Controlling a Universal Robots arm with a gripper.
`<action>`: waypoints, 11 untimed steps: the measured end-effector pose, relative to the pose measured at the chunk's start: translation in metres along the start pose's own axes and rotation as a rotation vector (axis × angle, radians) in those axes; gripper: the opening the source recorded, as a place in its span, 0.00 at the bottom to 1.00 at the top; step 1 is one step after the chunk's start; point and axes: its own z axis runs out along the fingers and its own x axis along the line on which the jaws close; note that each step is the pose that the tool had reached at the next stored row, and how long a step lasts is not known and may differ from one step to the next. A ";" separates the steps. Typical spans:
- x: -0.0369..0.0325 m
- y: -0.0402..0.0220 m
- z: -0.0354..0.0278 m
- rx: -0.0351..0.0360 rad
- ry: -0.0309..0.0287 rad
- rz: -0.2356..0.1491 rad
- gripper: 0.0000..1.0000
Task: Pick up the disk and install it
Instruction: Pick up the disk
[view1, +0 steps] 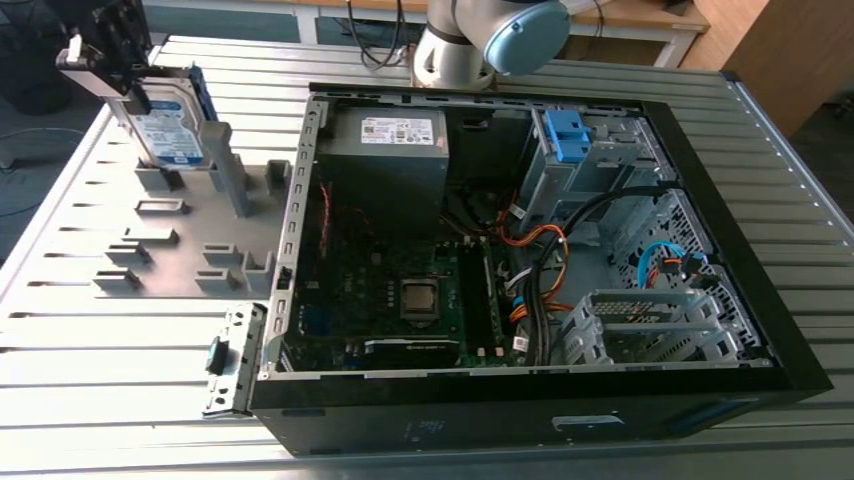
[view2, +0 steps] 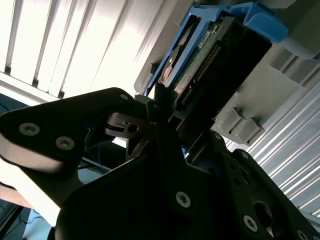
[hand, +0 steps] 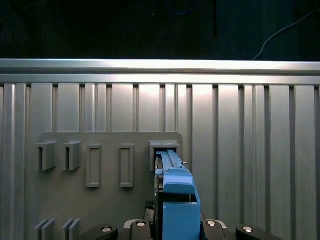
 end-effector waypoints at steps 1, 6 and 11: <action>0.0000 0.0000 -0.0005 -0.0002 0.0000 0.000 0.36; -0.0001 0.0000 -0.0025 -0.0001 -0.0003 0.000 0.36; -0.0002 0.0000 -0.0046 -0.0001 -0.0006 0.000 0.36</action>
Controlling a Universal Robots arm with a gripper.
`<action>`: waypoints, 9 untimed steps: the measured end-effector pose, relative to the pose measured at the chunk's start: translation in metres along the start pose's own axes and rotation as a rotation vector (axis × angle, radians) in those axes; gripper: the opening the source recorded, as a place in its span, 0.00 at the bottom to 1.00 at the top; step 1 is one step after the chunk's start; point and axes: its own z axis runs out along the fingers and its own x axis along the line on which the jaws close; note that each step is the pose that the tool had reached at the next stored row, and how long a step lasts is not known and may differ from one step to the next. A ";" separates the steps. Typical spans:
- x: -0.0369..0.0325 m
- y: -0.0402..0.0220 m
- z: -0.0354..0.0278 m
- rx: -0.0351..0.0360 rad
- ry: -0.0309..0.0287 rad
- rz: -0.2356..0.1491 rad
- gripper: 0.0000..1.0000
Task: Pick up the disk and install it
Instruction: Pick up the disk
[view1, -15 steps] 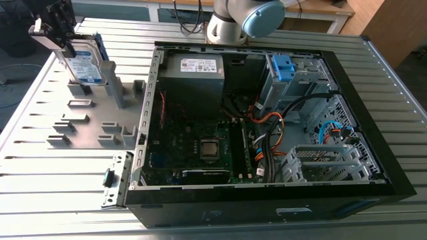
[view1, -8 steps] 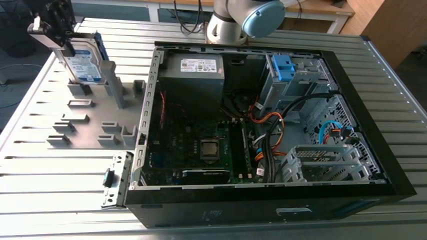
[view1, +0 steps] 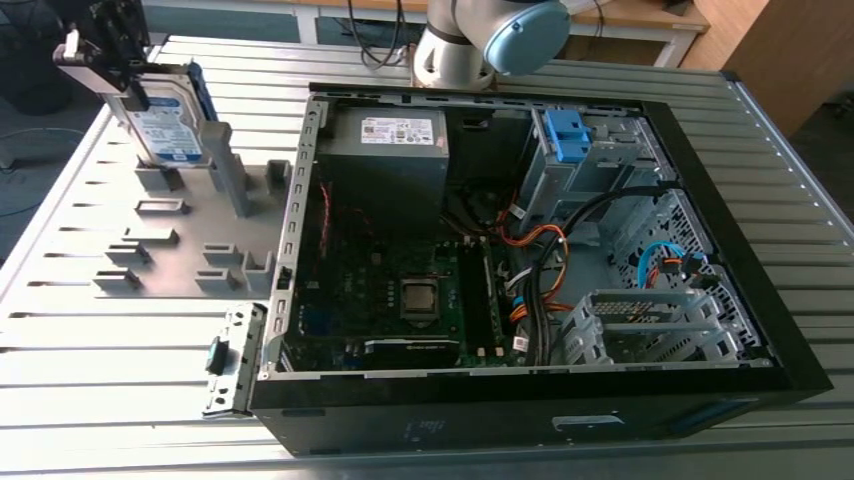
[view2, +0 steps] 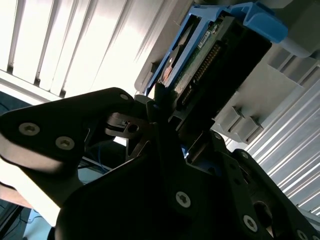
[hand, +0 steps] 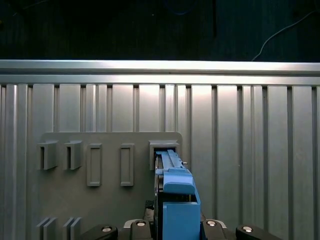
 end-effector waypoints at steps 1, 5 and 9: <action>0.0000 0.0000 -0.0005 -0.0001 0.0000 0.000 0.36; -0.0001 0.0000 -0.0021 -0.0002 -0.0002 0.000 0.36; -0.0001 0.0000 -0.0038 -0.0001 -0.0004 0.000 0.36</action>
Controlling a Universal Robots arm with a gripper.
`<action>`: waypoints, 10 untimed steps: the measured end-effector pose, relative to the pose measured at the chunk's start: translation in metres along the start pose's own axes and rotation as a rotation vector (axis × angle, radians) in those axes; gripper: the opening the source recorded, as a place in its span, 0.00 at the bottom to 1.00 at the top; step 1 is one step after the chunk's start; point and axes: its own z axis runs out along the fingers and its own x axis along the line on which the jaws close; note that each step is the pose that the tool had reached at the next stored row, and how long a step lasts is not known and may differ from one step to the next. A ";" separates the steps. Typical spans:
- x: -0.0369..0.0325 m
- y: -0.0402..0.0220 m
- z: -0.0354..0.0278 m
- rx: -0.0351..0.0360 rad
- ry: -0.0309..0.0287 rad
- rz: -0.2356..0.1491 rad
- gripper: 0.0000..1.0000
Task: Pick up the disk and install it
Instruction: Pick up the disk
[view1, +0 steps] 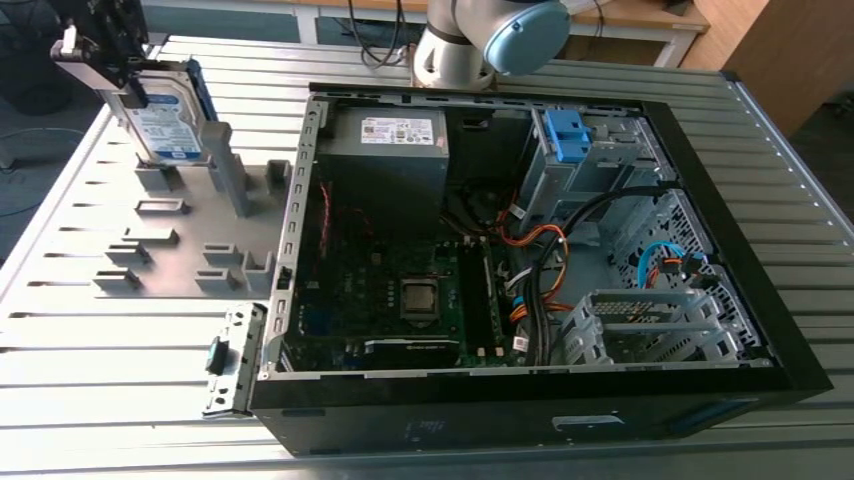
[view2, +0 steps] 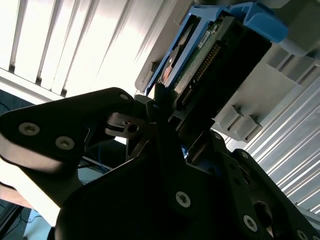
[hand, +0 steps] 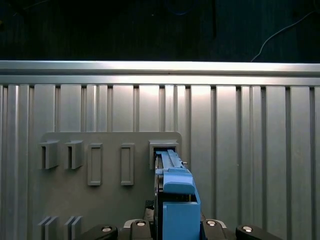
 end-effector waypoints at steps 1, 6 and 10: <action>0.0000 0.0000 -0.0005 -0.0001 0.0000 0.000 0.36; -0.0002 0.0000 -0.0041 -0.0001 -0.0003 0.000 0.36; -0.0002 0.0000 -0.0054 0.0000 -0.0003 0.000 0.36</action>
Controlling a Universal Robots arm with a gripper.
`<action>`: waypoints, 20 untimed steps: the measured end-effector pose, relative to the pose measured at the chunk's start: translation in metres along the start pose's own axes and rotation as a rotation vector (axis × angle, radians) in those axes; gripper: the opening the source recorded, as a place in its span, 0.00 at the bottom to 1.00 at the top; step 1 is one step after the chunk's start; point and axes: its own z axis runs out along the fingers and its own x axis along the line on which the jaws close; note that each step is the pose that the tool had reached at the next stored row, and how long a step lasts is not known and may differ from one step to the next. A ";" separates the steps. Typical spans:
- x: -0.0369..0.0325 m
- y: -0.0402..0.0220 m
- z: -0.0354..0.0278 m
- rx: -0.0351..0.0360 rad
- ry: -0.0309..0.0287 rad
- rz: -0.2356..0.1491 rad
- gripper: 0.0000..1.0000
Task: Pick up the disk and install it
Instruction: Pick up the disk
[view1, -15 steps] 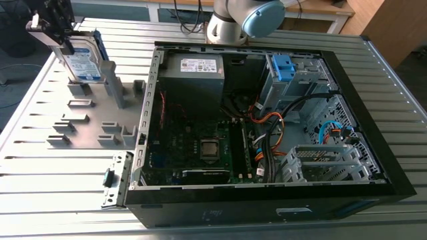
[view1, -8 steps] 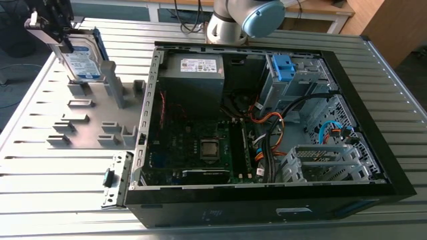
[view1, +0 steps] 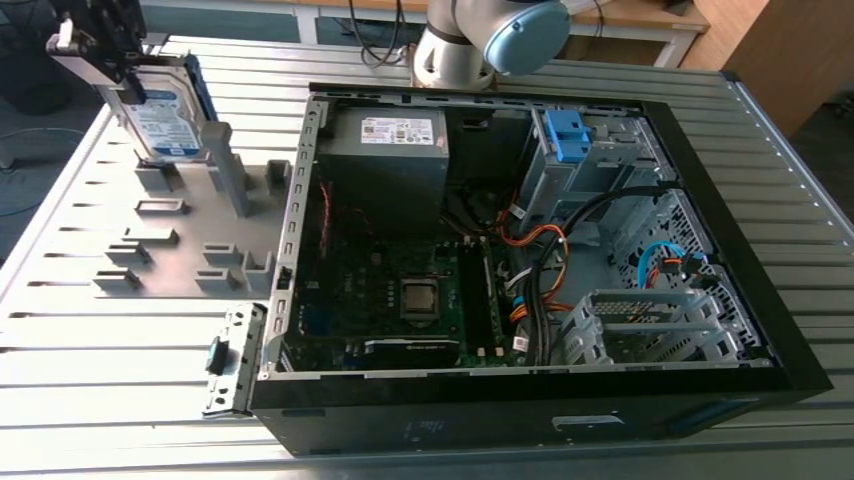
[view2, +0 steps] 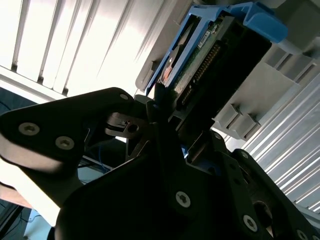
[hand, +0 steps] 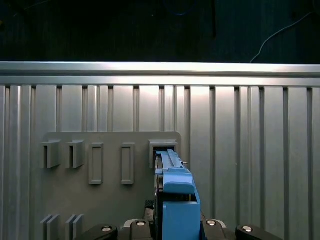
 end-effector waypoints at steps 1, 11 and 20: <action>0.0000 0.0000 -0.0002 0.0001 0.0000 0.000 0.36; -0.0002 0.0000 -0.0050 0.0000 0.0000 0.000 0.36; -0.0004 0.0000 -0.0088 -0.0001 0.0000 0.000 0.36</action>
